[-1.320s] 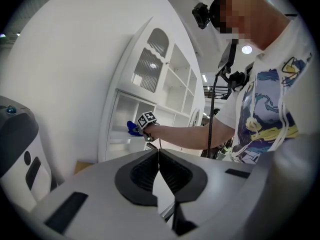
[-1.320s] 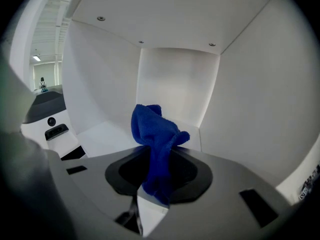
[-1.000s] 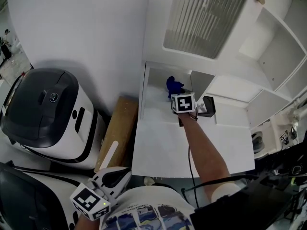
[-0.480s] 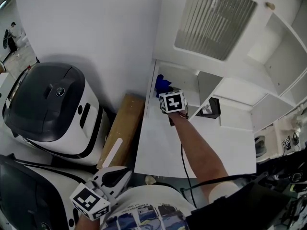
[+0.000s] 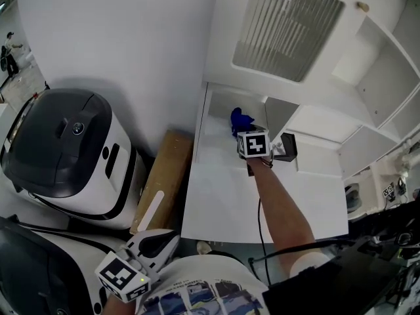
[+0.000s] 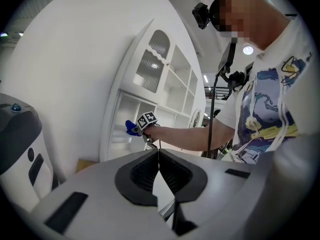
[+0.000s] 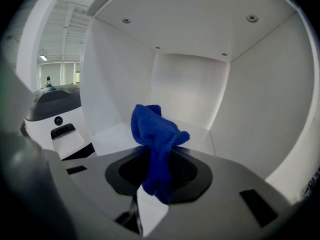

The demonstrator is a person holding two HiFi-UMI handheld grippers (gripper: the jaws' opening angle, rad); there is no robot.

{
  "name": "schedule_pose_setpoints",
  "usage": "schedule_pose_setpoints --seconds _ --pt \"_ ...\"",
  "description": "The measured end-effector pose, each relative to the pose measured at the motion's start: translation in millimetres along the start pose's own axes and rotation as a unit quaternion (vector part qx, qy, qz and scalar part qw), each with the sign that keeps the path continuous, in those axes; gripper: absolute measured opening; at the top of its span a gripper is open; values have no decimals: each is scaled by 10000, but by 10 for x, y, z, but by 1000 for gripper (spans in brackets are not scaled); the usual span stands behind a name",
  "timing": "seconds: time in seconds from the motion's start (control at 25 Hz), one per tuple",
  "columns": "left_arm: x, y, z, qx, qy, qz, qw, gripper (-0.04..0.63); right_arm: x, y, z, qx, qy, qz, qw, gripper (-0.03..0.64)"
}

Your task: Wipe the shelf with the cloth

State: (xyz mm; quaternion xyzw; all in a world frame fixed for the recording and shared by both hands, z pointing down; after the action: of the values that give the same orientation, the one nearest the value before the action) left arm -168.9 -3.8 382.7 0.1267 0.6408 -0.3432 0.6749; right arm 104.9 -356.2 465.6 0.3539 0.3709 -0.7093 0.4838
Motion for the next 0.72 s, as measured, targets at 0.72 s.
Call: schedule_pose_setpoints --seconds 0.72 --pt "1 -3 -30 46 -85 27 9999 12 244 -806 -84 966 502 171 9939 121"
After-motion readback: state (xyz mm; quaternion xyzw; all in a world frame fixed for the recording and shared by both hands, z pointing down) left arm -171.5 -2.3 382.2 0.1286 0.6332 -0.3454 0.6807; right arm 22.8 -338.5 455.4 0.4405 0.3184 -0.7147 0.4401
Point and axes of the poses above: the fingertips, and each gripper's own axes: z forward along the fingers, y to its right, x out of its top, the point moved 6 cm from there along -z, backward along the fingers, and after that the axes turned 6 degrees about y, right-handed, at the moved point
